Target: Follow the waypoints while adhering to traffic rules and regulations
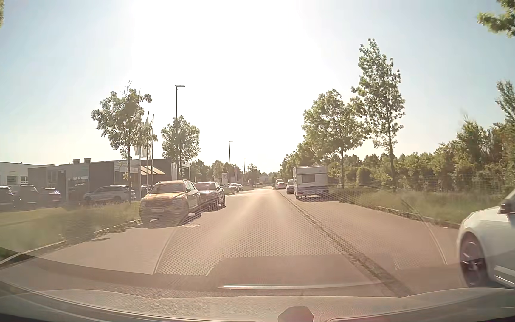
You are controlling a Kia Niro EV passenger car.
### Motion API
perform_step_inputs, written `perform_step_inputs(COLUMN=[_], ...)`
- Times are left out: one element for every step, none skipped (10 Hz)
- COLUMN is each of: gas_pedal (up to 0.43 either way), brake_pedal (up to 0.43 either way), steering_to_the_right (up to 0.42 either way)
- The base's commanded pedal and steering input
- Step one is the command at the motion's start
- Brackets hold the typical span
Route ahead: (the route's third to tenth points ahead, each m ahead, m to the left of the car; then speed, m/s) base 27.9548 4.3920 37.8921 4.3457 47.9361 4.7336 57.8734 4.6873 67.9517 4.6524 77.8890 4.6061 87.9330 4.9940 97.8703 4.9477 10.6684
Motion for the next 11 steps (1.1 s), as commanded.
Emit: perform_step_inputs(gas_pedal=[0.087, 0.087, 0.087, 0.087, 0.087, 0.087, 0.087, 0.087, 0.087, 0.087, 0.087], brake_pedal=[0.000, 0.000, 0.000, 0.000, 0.000, 0.000, 0.000, 0.000, 0.000, 0.000, 0.000], steering_to_the_right=[-0.008, -0.008, -0.008, -0.008, -0.008, -0.008, -0.008, -0.008, -0.008, -0.003, -0.004])
